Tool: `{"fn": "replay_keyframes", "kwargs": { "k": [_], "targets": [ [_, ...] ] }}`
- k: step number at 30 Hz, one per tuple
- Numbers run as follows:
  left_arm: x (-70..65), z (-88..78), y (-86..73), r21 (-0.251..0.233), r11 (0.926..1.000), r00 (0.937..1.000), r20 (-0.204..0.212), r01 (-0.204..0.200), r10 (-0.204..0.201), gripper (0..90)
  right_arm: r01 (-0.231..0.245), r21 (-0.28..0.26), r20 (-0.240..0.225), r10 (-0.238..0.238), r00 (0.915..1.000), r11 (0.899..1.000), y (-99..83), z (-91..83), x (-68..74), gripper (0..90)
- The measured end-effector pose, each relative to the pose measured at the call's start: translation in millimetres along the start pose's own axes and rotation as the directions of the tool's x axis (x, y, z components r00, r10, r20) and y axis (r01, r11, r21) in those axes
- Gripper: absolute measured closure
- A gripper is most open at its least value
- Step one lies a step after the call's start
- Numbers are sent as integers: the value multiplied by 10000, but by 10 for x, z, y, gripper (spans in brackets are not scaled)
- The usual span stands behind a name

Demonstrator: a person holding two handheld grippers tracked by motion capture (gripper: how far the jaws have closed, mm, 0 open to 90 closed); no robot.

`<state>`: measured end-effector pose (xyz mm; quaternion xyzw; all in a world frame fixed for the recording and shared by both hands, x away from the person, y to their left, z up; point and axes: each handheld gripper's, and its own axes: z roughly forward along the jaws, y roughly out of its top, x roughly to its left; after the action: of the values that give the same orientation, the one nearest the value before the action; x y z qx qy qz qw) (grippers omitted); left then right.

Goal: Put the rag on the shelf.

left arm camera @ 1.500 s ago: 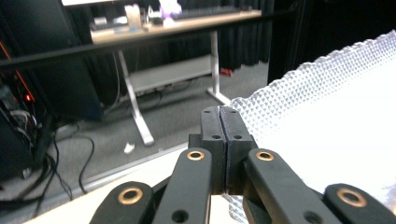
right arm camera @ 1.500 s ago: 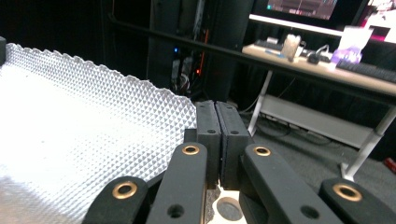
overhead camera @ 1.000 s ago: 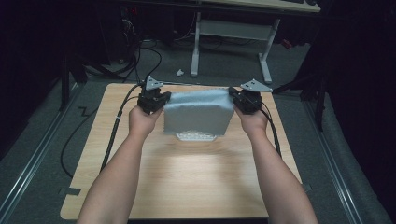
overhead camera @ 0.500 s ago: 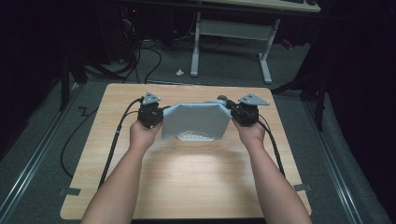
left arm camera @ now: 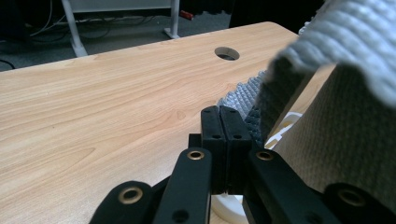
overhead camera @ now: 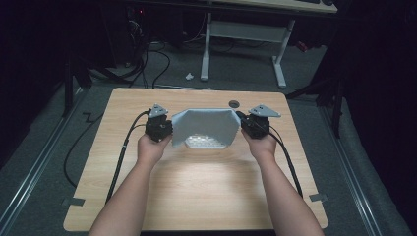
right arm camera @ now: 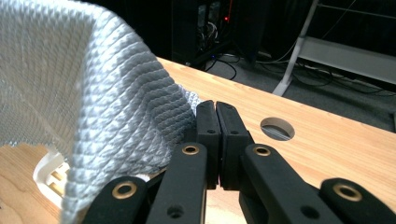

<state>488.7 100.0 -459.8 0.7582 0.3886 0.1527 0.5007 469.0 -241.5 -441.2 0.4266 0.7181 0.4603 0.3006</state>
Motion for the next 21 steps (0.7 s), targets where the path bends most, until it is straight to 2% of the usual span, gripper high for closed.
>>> {"fn": "replay_keyframes", "kwargs": {
  "k": [12, 17, 21],
  "targets": [
    [-2, 27, -84, 185, 9998, 9999, 82, 78, -80, 896, -63, 318, -35, 64, 10000, 9995, -109, 93, 62, 900],
    [3, 49, -136, 367, 9993, 9999, 68, 102, -104, 894, -138, 529, 33, 136, 9999, 9985, -193, 123, 31, 900],
    [9, 38, -161, 294, 9995, 9999, 57, 145, -146, 891, -247, 641, 75, 243, 9997, 9976, -256, 138, -2, 898]
  ]
}}
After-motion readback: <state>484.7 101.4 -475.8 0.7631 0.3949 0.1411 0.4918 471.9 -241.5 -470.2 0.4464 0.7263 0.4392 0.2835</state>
